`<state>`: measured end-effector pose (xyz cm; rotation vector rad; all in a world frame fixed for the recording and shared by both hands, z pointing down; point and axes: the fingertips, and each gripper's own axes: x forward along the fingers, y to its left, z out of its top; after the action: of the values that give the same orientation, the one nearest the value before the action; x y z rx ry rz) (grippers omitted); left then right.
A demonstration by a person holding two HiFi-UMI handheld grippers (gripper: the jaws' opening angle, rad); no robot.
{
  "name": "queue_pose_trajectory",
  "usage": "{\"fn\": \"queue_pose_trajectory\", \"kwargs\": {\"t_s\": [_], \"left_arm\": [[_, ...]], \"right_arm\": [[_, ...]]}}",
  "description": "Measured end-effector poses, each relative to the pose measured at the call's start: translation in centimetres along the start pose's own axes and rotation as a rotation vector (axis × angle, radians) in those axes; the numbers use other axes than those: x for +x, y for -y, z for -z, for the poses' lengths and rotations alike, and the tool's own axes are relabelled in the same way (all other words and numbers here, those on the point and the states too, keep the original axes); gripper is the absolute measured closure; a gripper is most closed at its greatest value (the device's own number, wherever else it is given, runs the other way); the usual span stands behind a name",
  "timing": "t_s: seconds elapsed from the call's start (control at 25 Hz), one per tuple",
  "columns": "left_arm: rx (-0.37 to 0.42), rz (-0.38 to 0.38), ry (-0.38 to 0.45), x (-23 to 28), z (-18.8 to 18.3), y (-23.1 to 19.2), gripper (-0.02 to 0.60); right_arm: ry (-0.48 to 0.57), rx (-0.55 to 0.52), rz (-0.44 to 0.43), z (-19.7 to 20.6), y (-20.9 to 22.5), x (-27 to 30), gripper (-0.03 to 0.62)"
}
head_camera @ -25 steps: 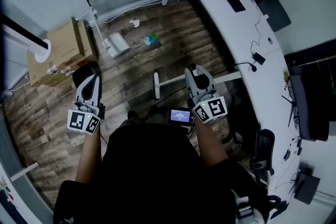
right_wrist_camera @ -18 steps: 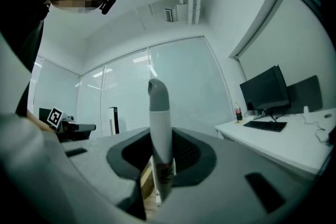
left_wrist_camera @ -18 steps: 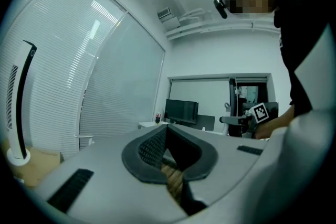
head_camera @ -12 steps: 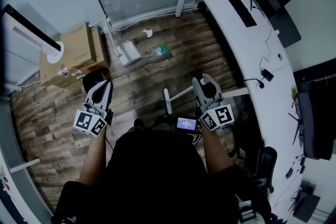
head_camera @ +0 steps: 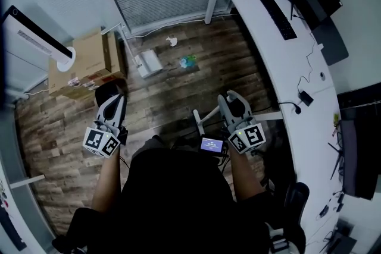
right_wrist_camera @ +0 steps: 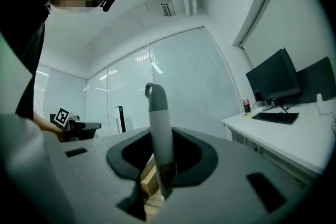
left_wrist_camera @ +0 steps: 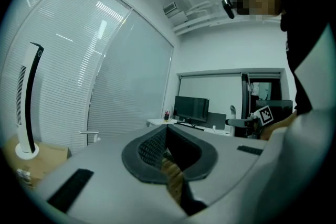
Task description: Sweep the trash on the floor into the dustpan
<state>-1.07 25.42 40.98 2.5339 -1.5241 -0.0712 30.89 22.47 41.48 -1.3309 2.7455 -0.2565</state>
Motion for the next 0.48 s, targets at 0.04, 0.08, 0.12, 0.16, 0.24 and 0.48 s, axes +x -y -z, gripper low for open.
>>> {"fn": "queue_pose_trajectory", "kwargs": {"t_s": [0.04,0.08,0.12,0.16,0.24,0.48], "left_arm": [[0.003,-0.002,-0.005,0.2,0.2,0.0,0.588],[0.003,-0.007,-0.011,0.4,0.3,-0.1,0.588],[0.001,-0.014,-0.015,0.7,0.4,-0.2,0.588],[-0.004,-0.021,-0.017,1.0,0.4,-0.5,0.588],[-0.012,-0.027,-0.019,1.9,0.6,-1.1,0.588],[-0.027,-0.03,-0.008,6.0,1.3,-4.6,0.588]], "right_arm": [[-0.002,0.003,-0.001,0.1,0.4,0.1,0.503],[-0.004,0.005,0.0,0.1,0.8,0.3,0.503],[-0.006,0.008,0.002,0.2,1.2,0.5,0.503],[-0.008,0.01,0.005,0.3,1.6,0.8,0.503],[-0.014,0.014,0.014,0.4,2.4,1.7,0.503],[-0.036,0.019,0.036,0.8,5.3,5.8,0.503]]}}
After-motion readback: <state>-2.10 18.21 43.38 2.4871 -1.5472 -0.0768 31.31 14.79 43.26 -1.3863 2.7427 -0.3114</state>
